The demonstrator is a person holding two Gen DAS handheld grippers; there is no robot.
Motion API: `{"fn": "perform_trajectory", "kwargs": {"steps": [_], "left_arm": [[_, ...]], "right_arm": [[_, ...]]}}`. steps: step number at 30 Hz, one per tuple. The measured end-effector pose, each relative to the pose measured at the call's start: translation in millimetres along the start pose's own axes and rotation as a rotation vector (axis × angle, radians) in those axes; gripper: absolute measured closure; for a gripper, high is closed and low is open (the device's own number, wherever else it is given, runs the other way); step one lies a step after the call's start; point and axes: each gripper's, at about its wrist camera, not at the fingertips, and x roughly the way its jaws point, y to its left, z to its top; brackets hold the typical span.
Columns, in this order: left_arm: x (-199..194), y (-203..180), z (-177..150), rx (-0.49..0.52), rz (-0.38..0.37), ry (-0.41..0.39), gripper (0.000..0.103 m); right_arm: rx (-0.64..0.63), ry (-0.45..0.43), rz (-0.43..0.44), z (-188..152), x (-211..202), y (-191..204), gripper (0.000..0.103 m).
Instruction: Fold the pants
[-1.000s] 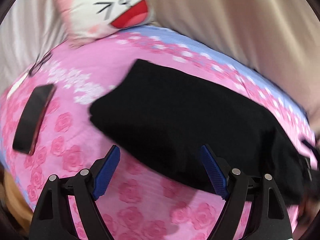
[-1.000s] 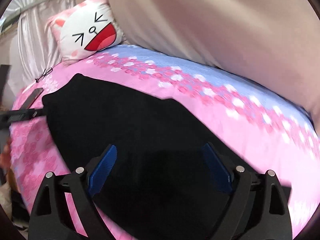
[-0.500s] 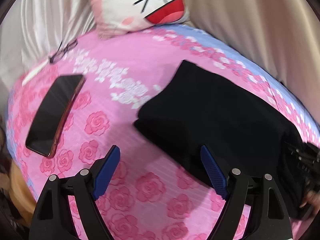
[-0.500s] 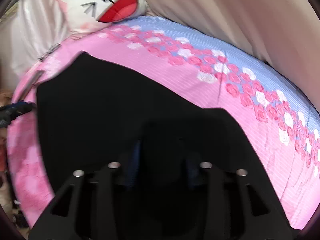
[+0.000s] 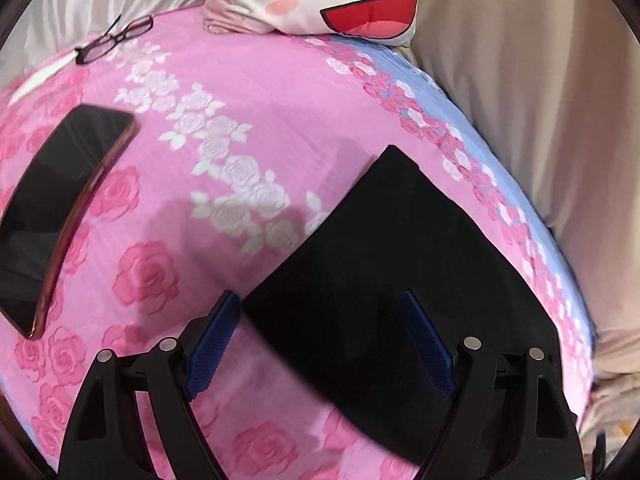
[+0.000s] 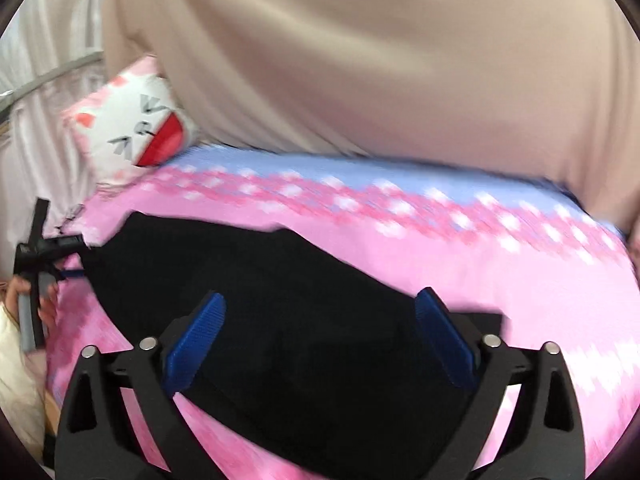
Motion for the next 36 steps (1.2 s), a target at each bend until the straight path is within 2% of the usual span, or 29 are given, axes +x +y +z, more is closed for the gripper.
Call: {"fn": "perform_trajectory", "kwargs": {"steps": [1, 2, 3, 4, 5, 7, 8, 10, 11, 14, 15, 17, 19, 22, 23, 24, 26, 27, 28, 29, 30, 32, 34, 35, 36], "left_arm": [[2, -5, 0, 0.013, 0.032, -0.007, 0.024], [4, -10, 1, 0.027, 0.058, -0.015, 0.03], [4, -15, 0, 0.048, 0.102, -0.037, 0.057], [4, -18, -1, 0.07, 0.12, -0.064, 0.068], [3, -21, -1, 0.084, 0.091, -0.067, 0.077], [-4, -25, -1, 0.056, 0.074, -0.073, 0.081], [-11, -33, -2, 0.076, 0.077, -0.097, 0.081], [-37, -64, -9, 0.162, 0.069, -0.17, 0.081], [-55, -89, -17, 0.226, 0.043, -0.211, 0.081], [-94, -151, -45, 0.383, -0.053, -0.271, 0.081], [-110, -181, -64, 0.466, -0.123, -0.27, 0.081], [-130, -223, -98, 0.585, -0.208, -0.261, 0.081], [-141, -270, -146, 0.73, -0.28, -0.248, 0.081], [-124, -327, -215, 0.873, -0.342, -0.156, 0.076], [-109, -341, -235, 0.9, -0.338, -0.114, 0.07], [-83, -357, -263, 0.939, -0.323, -0.033, 0.06], [-43, -374, -304, 1.006, -0.284, 0.135, 0.055], [-38, -374, -319, 1.007, -0.226, 0.109, 0.056], [-48, -371, -329, 1.023, -0.213, 0.018, 0.052], [-58, -372, -336, 1.047, -0.226, -0.032, 0.045], [-69, -371, -338, 1.053, -0.277, -0.026, 0.044], [-89, -367, -331, 1.019, -0.356, -0.022, 0.044], [-111, -355, -308, 0.97, -0.411, -0.062, 0.043], [-120, -351, -299, 0.94, -0.417, -0.091, 0.036], [-129, -344, -284, 0.893, -0.388, -0.14, 0.03]], "right_arm": [[0.01, 0.008, -0.034, -6, -4, -8, 0.008], [0.024, 0.017, -0.073, -15, -9, -17, 0.008], [0.037, 0.022, -0.102, -23, -14, -26, 0.008], [0.056, 0.03, -0.128, -32, -21, -37, 0.008], [0.073, 0.033, -0.146, -37, -25, -45, 0.008], [0.112, 0.035, -0.177, -46, -34, -61, 0.008], [0.13, 0.032, -0.191, -50, -40, -70, 0.008], [0.155, 0.027, -0.222, -58, -46, -86, 0.008], [0.171, 0.024, -0.239, -62, -50, -95, 0.008], [0.241, 0.011, -0.241, -68, -57, -119, 0.008], [0.257, 0.01, -0.237, -71, -58, -124, 0.008], [0.289, 0.006, -0.228, -76, -61, -135, 0.008], [0.303, 0.004, -0.227, -82, -65, -143, 0.008], [0.321, 0.017, -0.221, -93, -67, -157, 0.008], [0.334, 0.024, -0.213, -99, -68, -163, 0.008], [0.348, 0.033, -0.205, -102, -68, -167, 0.008], [0.381, 0.052, -0.18, -111, -69, -177, 0.008], [0.392, 0.057, -0.178, -115, -72, -181, 0.008], [0.395, 0.058, -0.179, -118, -75, -184, 0.008], [0.394, 0.061, -0.181, -122, -78, -188, 0.008], [0.393, 0.062, -0.179, -123, -80, -190, 0.008], [0.396, 0.056, -0.154, -123, -82, -194, 0.008], [0.391, 0.04, -0.122, -117, -82, -195, 0.008], [0.384, 0.031, -0.094, -109, -80, -191, 0.008], [0.366, 0.027, -0.071, -102, -78, -187, 0.008]]}}
